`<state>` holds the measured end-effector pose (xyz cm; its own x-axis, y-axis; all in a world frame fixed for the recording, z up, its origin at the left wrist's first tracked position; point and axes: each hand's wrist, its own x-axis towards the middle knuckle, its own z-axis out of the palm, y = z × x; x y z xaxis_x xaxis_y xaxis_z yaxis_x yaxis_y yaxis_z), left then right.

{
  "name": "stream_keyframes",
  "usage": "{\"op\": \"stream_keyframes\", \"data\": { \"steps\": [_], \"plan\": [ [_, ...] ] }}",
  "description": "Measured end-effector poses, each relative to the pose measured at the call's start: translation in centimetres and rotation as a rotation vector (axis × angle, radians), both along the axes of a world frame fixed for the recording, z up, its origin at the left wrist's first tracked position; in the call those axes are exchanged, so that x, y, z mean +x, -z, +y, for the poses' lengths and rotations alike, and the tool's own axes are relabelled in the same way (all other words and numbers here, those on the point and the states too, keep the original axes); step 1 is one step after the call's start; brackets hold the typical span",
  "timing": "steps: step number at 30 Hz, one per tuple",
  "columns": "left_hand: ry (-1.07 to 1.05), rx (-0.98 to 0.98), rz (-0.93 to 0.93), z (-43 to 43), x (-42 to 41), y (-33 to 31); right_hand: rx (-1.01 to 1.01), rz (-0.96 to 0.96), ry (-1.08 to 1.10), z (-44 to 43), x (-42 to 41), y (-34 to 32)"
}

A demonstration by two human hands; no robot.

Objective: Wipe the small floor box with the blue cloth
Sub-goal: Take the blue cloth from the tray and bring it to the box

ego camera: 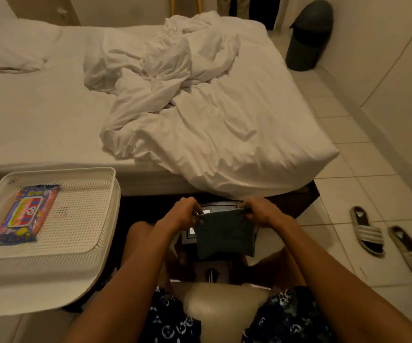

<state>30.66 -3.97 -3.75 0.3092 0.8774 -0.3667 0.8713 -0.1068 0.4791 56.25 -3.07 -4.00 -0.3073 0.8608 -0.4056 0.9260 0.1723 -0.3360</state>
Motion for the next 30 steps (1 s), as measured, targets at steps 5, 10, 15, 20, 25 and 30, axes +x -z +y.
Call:
{"op": "stream_keyframes", "data": {
  "steps": [5,10,15,20,25,30],
  "plan": [
    [-0.010,-0.083,-0.012,1.3,-0.4,3.3,-0.091,-0.029,0.037,1.5,0.0,2.7],
    [-0.196,-0.034,-0.062,2.6,0.0,6.0,-0.054,-0.037,0.084,3.8,-0.6,4.8],
    [-0.249,0.050,-0.117,4.5,0.8,8.7,0.009,-0.077,0.140,5.6,-0.4,7.5],
    [-0.334,0.136,-0.221,5.6,2.3,10.7,0.184,-0.097,0.243,6.0,0.4,10.9],
    [-0.420,0.321,-0.180,4.6,2.2,12.8,0.418,-0.100,0.316,3.0,-1.8,12.6],
    [-0.324,0.300,-0.035,0.7,0.8,16.5,0.355,0.103,0.214,-1.6,-6.2,15.9]
  ]
}}
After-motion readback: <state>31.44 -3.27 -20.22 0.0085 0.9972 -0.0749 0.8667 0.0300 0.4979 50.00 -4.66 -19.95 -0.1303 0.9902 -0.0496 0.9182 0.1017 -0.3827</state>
